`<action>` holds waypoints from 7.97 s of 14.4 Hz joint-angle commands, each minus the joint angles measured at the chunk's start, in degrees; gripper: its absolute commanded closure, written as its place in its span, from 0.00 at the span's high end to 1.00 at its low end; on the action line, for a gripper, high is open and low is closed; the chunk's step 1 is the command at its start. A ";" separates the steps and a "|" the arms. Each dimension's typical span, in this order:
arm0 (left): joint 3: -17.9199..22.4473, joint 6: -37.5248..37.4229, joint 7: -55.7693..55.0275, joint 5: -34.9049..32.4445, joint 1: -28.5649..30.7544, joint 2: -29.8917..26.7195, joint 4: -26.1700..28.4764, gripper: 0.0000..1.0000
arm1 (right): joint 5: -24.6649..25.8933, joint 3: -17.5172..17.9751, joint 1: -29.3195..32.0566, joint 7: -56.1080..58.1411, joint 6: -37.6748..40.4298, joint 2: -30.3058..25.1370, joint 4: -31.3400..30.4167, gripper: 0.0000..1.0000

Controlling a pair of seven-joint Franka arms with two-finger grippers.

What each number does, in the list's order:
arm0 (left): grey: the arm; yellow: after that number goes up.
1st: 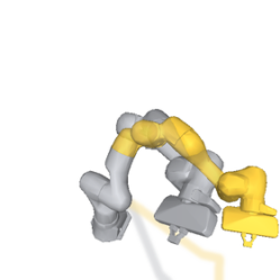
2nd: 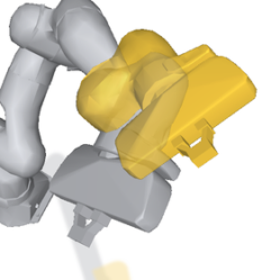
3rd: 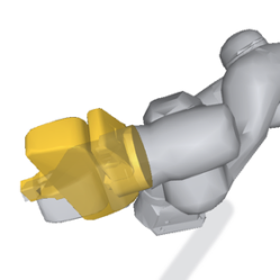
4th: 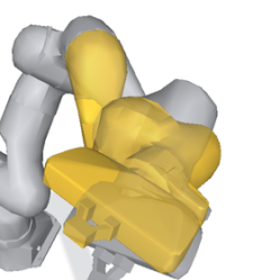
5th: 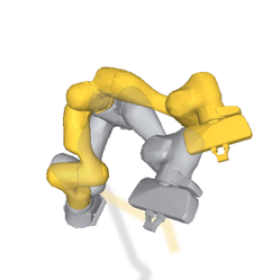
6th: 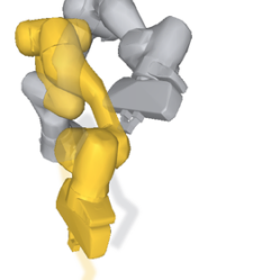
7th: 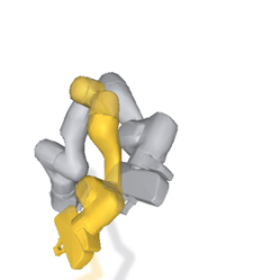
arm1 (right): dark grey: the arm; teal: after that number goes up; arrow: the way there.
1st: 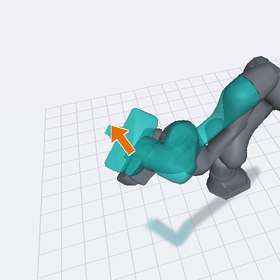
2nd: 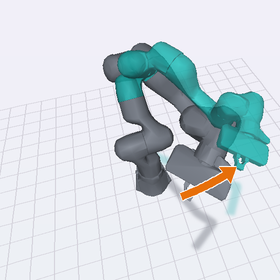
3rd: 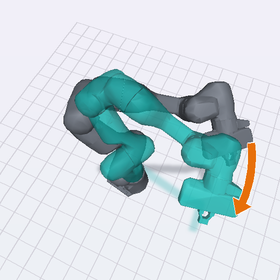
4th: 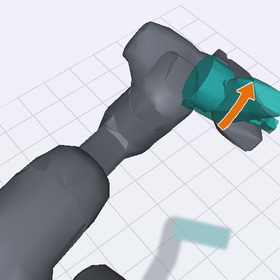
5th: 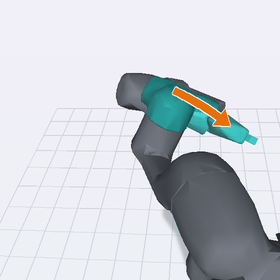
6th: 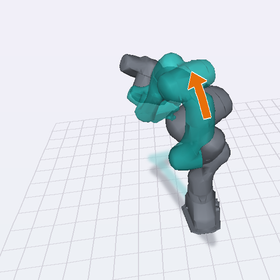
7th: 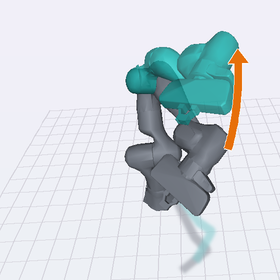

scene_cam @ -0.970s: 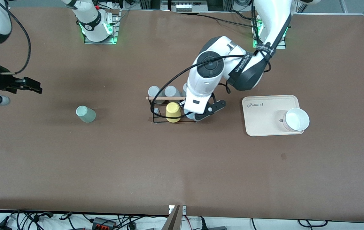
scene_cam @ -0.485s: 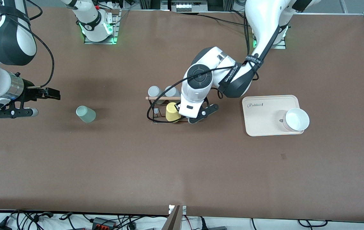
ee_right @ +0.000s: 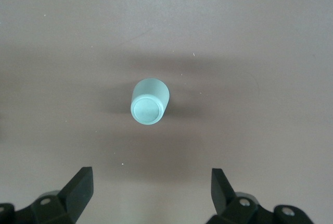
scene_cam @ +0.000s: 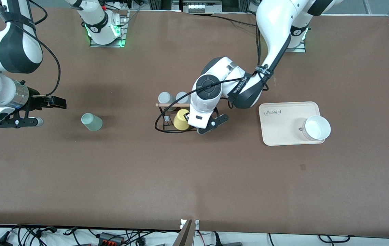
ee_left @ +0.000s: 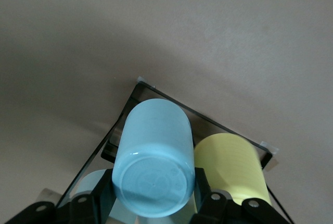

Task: Hang scattered cups on rack with three cups
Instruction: 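Lower the blue cup onto the rack while the right gripper nears the teal cup, then open the left gripper and withdraw while the right gripper grasps the teal cup, then lift the teal cup with the right gripper and carry it to the rack, then lower the teal cup onto the rack beside the yellow cup, then open the right gripper and draw it back from the rack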

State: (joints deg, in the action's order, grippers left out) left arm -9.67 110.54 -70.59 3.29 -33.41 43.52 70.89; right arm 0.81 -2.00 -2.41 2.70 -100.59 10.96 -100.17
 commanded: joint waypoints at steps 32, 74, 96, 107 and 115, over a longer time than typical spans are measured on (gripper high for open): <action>6.67 -26.07 69.78 -0.48 38.95 -38.49 13.99 1.00 | 0.07 -0.20 -1.89 -4.37 -35.21 10.84 -20.32 1.00; 4.92 -25.72 65.67 -3.91 37.18 -47.57 17.70 1.00 | -8.90 0.24 -32.57 -54.38 -7.08 25.08 22.30 0.29; 5.18 -24.76 65.85 -3.29 37.36 -47.83 17.79 1.00 | -0.99 -1.52 -15.53 -31.45 8.56 20.25 39.71 1.00; 5.27 -24.67 65.85 -3.12 37.36 -47.83 17.79 1.00 | -0.99 0.77 3.37 -1.91 4.34 7.15 26.70 1.00; 5.27 -24.58 65.85 -3.03 37.45 -47.57 18.14 1.00 | -0.03 0.33 4.17 0.54 1.82 -2.76 11.89 1.00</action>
State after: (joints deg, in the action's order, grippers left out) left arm -4.44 85.95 -5.25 0.48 3.88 -4.73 89.84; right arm -0.48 -2.57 0.64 1.07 -94.53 15.53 -77.64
